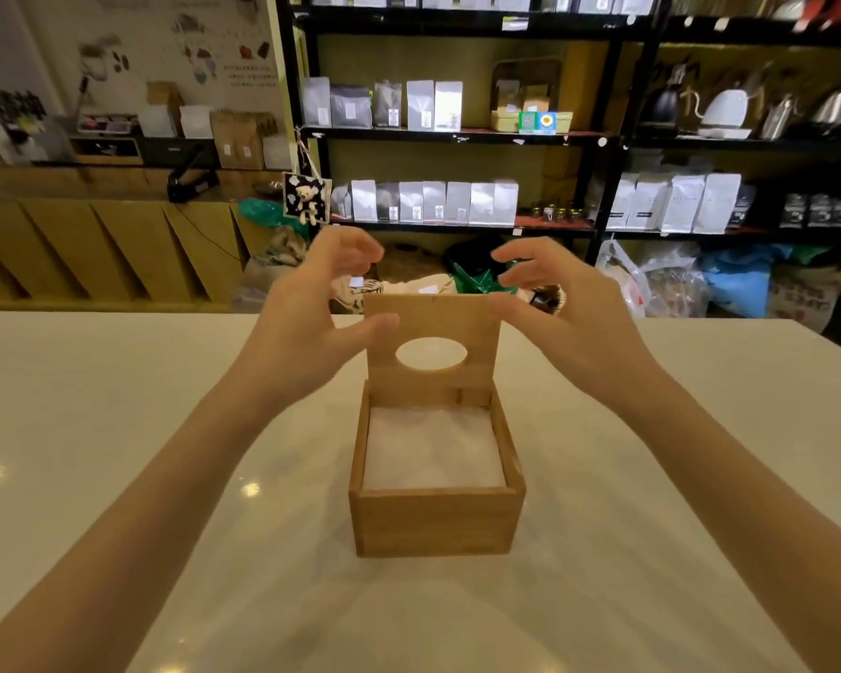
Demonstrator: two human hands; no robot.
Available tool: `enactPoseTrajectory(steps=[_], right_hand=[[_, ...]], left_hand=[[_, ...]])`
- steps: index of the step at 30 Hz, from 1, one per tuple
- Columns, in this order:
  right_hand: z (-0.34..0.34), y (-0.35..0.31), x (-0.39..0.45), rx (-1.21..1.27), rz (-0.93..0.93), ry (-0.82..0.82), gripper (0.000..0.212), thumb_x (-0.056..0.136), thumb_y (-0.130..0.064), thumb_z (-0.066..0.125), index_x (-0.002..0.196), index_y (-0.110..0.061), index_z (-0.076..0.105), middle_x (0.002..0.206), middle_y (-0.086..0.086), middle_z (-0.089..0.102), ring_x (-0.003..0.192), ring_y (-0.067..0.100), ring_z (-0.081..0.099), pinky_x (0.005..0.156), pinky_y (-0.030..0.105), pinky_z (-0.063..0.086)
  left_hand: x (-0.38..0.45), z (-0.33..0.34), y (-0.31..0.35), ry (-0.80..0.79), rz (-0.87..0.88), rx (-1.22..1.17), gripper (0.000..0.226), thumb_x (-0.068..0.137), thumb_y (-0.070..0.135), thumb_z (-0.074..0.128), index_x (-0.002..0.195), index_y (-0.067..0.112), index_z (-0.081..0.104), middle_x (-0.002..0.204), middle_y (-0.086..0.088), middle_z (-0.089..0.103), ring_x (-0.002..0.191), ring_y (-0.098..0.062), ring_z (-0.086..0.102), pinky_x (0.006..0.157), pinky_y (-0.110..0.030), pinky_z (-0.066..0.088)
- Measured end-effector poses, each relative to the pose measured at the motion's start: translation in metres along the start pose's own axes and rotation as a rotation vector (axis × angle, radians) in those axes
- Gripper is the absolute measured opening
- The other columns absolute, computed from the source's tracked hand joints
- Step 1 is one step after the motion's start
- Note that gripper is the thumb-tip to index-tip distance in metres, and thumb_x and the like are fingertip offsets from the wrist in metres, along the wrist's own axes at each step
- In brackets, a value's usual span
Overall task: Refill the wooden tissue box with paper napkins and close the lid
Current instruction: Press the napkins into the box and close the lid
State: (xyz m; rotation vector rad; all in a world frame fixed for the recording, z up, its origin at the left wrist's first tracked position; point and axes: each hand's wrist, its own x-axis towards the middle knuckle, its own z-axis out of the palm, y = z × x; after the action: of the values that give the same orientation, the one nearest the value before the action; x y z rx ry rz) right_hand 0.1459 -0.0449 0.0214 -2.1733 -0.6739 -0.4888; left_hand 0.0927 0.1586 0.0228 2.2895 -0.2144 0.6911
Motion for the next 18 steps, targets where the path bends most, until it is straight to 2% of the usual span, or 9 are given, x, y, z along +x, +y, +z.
enactPoseTrajectory(steps=[2, 4, 5, 9, 12, 15, 18], right_hand=[[0.004, 0.007, 0.003, -0.113, -0.046, -0.041, 0.039, 0.089, -0.033, 0.057, 0.127, -0.03, 0.051, 0.108, -0.008, 0.065, 0.109, 0.012, 0.054, 0.106, 0.043, 0.035], [0.009, 0.014, 0.003, -0.217, -0.082, -0.044, 0.032, 0.09, -0.036, 0.054, 0.121, -0.029, 0.059, 0.113, -0.007, 0.066, 0.116, 0.016, 0.049, 0.111, 0.053, 0.023], [0.01, 0.017, 0.002, -0.247, -0.111, -0.024, 0.03, 0.09, -0.037, 0.052, 0.116, -0.028, 0.063, 0.113, -0.006, 0.066, 0.117, 0.017, 0.049, 0.109, 0.055, 0.022], [0.01, 0.019, -0.002, -0.26, -0.187, 0.049, 0.033, 0.086, -0.04, 0.047, 0.103, -0.024, 0.071, 0.106, -0.003, 0.069, 0.113, 0.02, 0.052, 0.104, 0.056, 0.031], [0.006, 0.018, -0.007, -0.247, -0.212, 0.044, 0.03, 0.085, -0.038, 0.05, 0.099, -0.023, 0.073, 0.102, -0.004, 0.071, 0.109, 0.02, 0.054, 0.102, 0.057, 0.033], [0.003, 0.018, -0.019, -0.199, -0.266, 0.035, 0.026, 0.084, -0.039, 0.054, 0.095, -0.024, 0.073, 0.092, -0.016, 0.064, 0.098, 0.006, 0.051, 0.103, 0.055, 0.033], [0.001, 0.018, -0.035, -0.129, -0.315, 0.025, 0.031, 0.084, -0.044, 0.051, 0.091, -0.026, 0.074, 0.087, -0.022, 0.06, 0.092, -0.005, 0.046, 0.106, 0.045, 0.029]], left_hand=[[0.003, 0.008, -0.006, -0.007, 0.064, 0.181, 0.059, 0.08, 0.022, 0.069, 0.132, 0.025, 0.043, 0.123, 0.017, 0.049, 0.117, -0.003, 0.044, 0.101, -0.025, 0.033], [0.003, 0.014, -0.012, 0.01, 0.134, 0.297, 0.047, 0.082, 0.024, 0.066, 0.128, 0.02, 0.054, 0.129, 0.006, 0.056, 0.122, -0.012, 0.046, 0.105, -0.029, 0.034], [0.002, 0.015, -0.015, 0.031, 0.16, 0.336, 0.04, 0.083, 0.023, 0.065, 0.122, 0.017, 0.06, 0.128, 0.001, 0.059, 0.122, -0.016, 0.047, 0.104, -0.032, 0.035], [0.001, 0.015, -0.017, 0.113, 0.206, 0.338, 0.026, 0.084, 0.016, 0.064, 0.109, 0.013, 0.069, 0.116, -0.003, 0.067, 0.118, -0.021, 0.053, 0.099, -0.028, 0.032], [-0.007, 0.013, -0.013, 0.136, 0.212, 0.285, 0.022, 0.083, 0.017, 0.066, 0.103, 0.011, 0.072, 0.103, -0.005, 0.072, 0.105, -0.018, 0.058, 0.089, -0.029, 0.041], [-0.021, 0.011, -0.009, 0.103, 0.259, 0.241, 0.025, 0.08, 0.024, 0.063, 0.097, 0.009, 0.074, 0.089, -0.003, 0.073, 0.084, -0.006, 0.059, 0.074, -0.026, 0.05], [-0.039, 0.008, -0.005, 0.071, 0.274, 0.171, 0.033, 0.081, 0.035, 0.056, 0.094, 0.013, 0.075, 0.085, 0.009, 0.067, 0.085, -0.004, 0.059, 0.074, -0.019, 0.049]])
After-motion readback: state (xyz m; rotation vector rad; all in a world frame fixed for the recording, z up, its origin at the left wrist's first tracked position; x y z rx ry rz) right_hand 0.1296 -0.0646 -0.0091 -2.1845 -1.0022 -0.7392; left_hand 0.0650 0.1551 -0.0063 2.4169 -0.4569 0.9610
